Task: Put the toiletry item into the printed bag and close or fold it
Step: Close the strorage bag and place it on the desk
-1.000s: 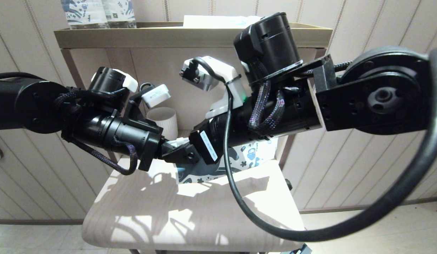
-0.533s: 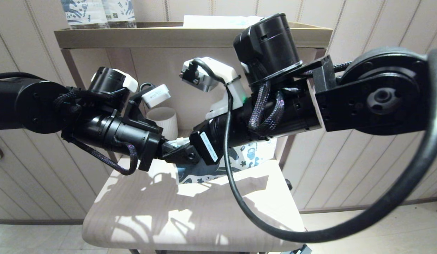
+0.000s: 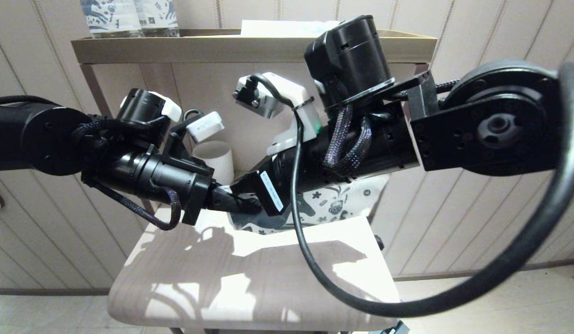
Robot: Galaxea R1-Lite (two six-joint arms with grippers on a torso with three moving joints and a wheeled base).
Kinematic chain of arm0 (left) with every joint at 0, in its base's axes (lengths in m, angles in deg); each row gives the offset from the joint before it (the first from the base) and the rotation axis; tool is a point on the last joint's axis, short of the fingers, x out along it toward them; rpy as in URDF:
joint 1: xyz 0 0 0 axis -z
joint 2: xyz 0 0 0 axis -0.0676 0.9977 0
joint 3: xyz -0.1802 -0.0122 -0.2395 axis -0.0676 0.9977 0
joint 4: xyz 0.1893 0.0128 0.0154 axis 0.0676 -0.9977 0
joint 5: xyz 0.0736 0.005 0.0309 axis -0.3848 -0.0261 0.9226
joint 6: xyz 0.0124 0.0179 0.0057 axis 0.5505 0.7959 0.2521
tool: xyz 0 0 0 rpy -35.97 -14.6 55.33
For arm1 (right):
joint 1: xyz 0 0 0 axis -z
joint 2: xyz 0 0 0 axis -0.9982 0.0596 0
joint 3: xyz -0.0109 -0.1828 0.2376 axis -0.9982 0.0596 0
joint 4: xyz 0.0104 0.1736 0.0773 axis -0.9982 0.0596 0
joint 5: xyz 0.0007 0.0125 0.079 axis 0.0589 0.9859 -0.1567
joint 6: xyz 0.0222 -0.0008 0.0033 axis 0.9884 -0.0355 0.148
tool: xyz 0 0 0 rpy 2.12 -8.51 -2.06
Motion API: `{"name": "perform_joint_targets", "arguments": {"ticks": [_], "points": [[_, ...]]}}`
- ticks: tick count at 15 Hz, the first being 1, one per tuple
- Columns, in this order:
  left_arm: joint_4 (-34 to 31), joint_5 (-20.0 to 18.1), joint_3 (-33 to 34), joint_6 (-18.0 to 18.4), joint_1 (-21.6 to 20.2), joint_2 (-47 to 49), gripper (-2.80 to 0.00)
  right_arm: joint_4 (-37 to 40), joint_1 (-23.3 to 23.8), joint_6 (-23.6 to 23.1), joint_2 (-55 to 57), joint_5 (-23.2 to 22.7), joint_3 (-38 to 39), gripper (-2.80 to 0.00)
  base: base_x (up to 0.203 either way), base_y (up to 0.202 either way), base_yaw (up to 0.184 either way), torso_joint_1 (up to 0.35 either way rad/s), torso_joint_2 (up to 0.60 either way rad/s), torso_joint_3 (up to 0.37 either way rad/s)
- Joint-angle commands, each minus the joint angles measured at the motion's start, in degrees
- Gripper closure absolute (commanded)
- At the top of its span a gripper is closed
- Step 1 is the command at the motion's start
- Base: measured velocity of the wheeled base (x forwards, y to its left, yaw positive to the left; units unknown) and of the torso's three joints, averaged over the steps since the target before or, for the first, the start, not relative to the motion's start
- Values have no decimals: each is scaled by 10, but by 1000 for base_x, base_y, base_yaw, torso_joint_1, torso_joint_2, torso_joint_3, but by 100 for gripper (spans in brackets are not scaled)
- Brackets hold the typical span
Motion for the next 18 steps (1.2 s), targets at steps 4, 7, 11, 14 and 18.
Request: {"name": "perform_joint_targets", "arguments": {"ticks": [4, 7, 11, 14, 18], "points": [[-1, -3, 1, 5, 0, 1, 0, 4, 1, -1, 0, -11, 4, 0, 0, 0, 0, 0, 0, 0], [-1, -4, 0, 5, 0, 1, 0, 3, 5, -5, -10, -10, 17, 0, 0, 0, 0, 0, 0, 0], [-1, -3, 0, 5, 0, 2, 0, 3, 22, -11, -44, -10, 38, 0, 0, 0, 0, 0, 0, 0], [-1, -3, 0, 5, 0, 3, 0, 2, 43, -20, -64, -9, 65, 0, 0, 0, 0, 0, 0, 0], [-1, -4, -2, 5, 0, 4, 0, -1, 70, -22, -123, -9, 126, 0, 0, 0, 0, 0, 0, 0]]}}
